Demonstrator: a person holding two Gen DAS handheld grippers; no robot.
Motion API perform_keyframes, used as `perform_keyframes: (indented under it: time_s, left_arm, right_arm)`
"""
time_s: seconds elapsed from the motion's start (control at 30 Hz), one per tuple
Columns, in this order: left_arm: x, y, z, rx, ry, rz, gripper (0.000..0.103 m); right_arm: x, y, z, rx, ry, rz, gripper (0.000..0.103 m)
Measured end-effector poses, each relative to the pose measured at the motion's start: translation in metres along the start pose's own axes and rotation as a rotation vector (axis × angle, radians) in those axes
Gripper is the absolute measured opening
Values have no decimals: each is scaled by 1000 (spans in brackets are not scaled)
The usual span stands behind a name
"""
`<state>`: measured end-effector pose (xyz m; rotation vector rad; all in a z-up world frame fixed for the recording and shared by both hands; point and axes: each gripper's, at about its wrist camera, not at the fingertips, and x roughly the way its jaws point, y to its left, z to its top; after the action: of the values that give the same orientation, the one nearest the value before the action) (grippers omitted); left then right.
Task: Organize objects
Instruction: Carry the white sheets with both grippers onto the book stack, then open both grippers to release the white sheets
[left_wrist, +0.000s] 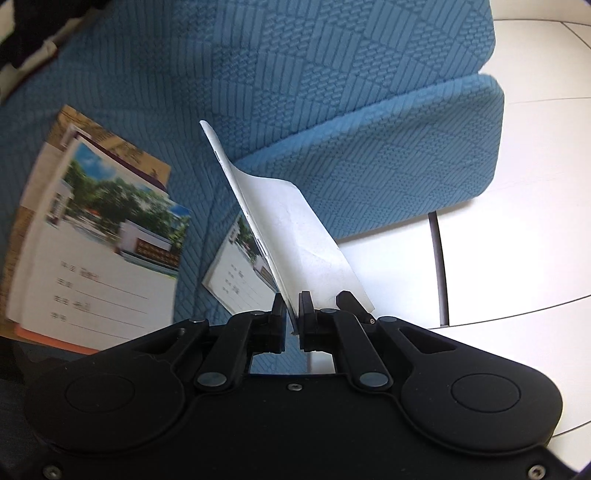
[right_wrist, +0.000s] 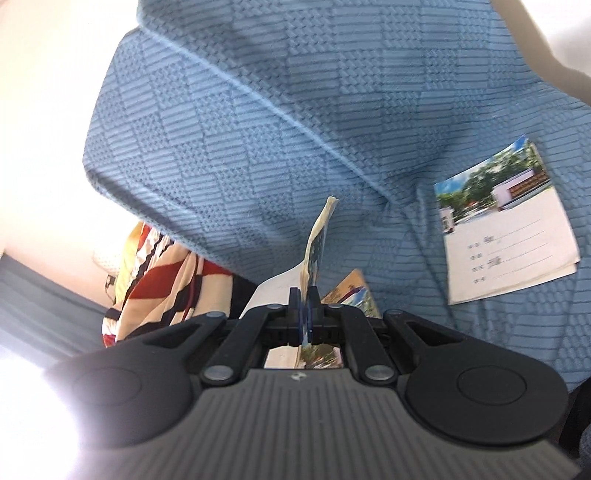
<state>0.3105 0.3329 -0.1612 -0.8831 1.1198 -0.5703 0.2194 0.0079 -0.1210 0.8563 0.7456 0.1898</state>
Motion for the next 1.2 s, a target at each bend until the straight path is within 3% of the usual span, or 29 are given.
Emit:
perform_keyframes:
  time_s: [0.27, 0.57, 0.8, 0.9, 1.2]
  left_arm:
    - [-16, 37, 6, -16, -10, 65, 5]
    - [-9, 82, 6, -19, -18, 151, 6]
    - [-11, 96, 0, -7, -45, 198, 5]
    - [-8, 99, -3, 19, -47, 253, 5]
    - [6, 116, -12, 7, -12, 356, 5]
  right_arm:
    - [33, 16, -25, -58, 45, -36, 5]
    - [68, 8, -57, -121, 106, -92, 5]
    - [83, 6, -83, -193, 115, -119, 5]
    - [85, 5, -93, -219, 114, -132, 5]
    - [99, -10, -118, -251, 173, -206, 6]
